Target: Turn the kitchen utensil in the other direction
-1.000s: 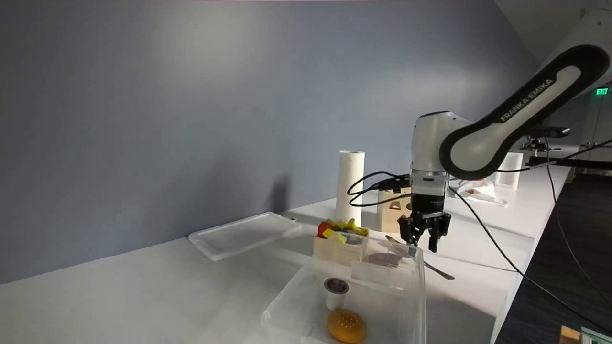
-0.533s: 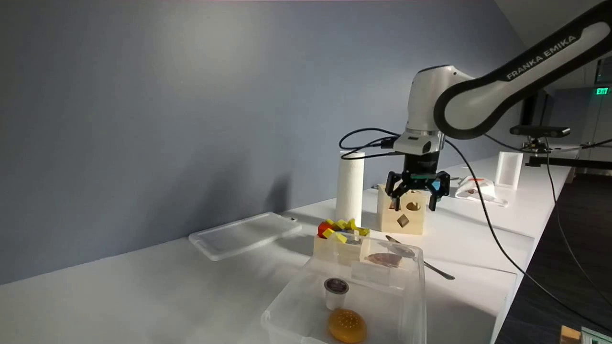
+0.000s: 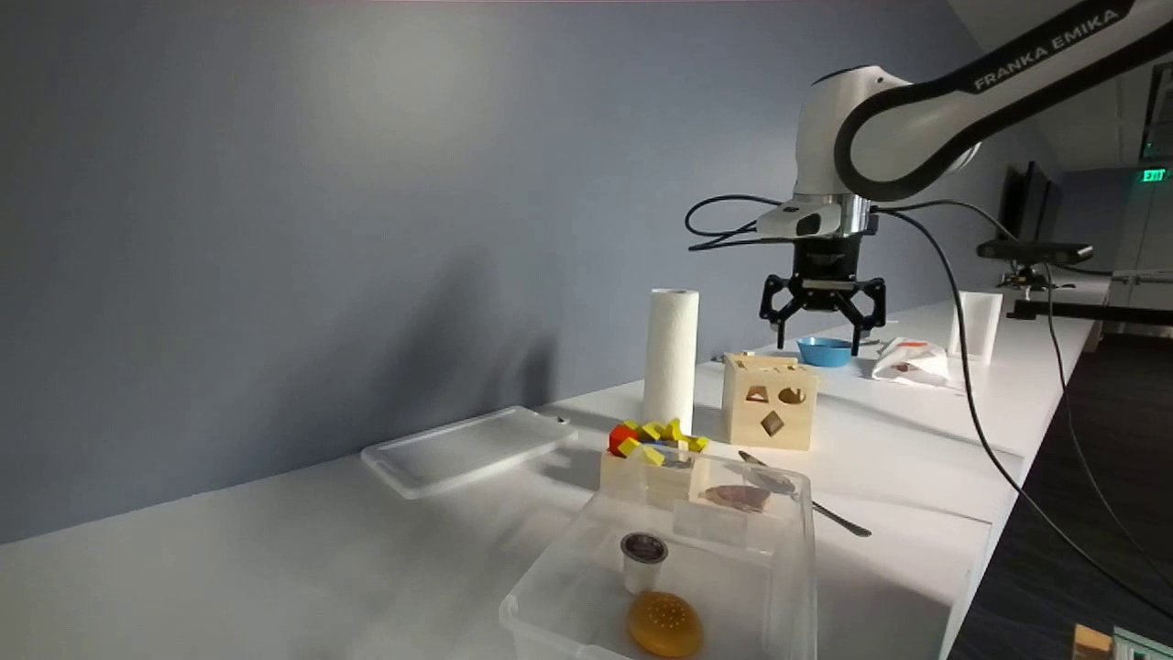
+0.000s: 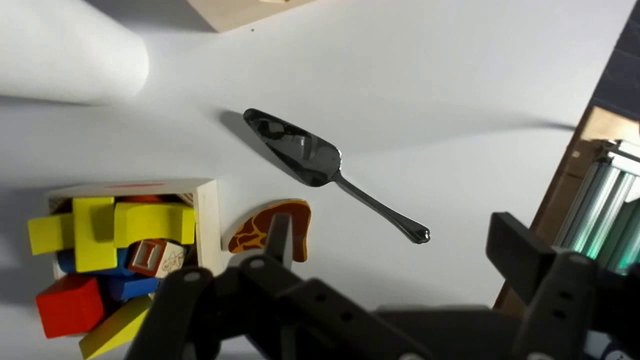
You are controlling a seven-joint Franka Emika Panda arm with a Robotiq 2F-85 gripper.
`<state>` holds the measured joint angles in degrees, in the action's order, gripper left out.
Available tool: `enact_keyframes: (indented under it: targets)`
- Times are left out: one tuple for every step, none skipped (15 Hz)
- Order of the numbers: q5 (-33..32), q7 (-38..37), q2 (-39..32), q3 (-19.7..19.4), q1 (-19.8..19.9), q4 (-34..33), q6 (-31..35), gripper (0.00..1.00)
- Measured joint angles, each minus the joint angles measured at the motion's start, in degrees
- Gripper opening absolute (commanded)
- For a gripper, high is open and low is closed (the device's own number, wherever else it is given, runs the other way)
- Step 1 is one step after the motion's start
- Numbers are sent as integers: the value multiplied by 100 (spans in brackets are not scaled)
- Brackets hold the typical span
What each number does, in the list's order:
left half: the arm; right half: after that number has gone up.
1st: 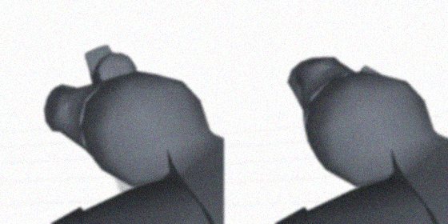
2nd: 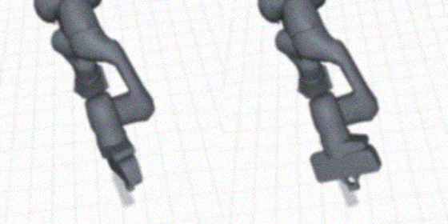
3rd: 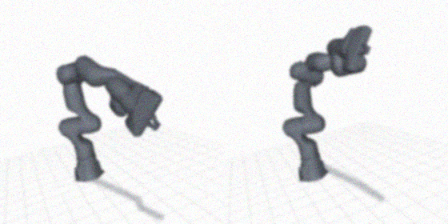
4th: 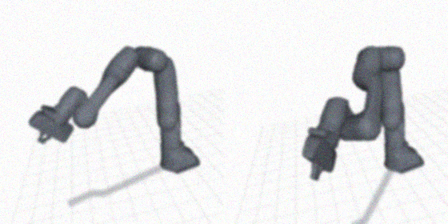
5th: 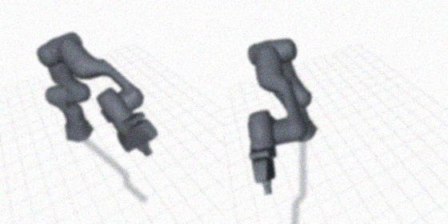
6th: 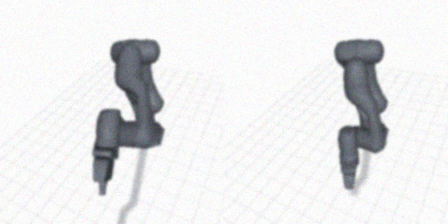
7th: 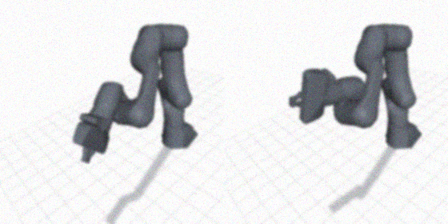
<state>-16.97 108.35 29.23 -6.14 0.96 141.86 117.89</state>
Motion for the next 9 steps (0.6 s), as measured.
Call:
enact_keyframes:
  targets:
    - [0,-237,6,0,51,-56,-149,100]
    - [0,-492,10,1,92,-109,-313,100]
    - [0,-754,16,7,118,-147,-481,100]
    - [0,-1036,24,14,124,-178,-658,100]
    - [10,-1322,29,24,120,-206,-838,100]
    - [32,-1617,33,41,113,-234,-1010,100]
    - [76,-1918,35,64,104,-260,-1172,100]
    - [137,-2206,38,85,96,-277,-1323,100]
    - [227,-2490,44,100,85,-293,-1470,100]
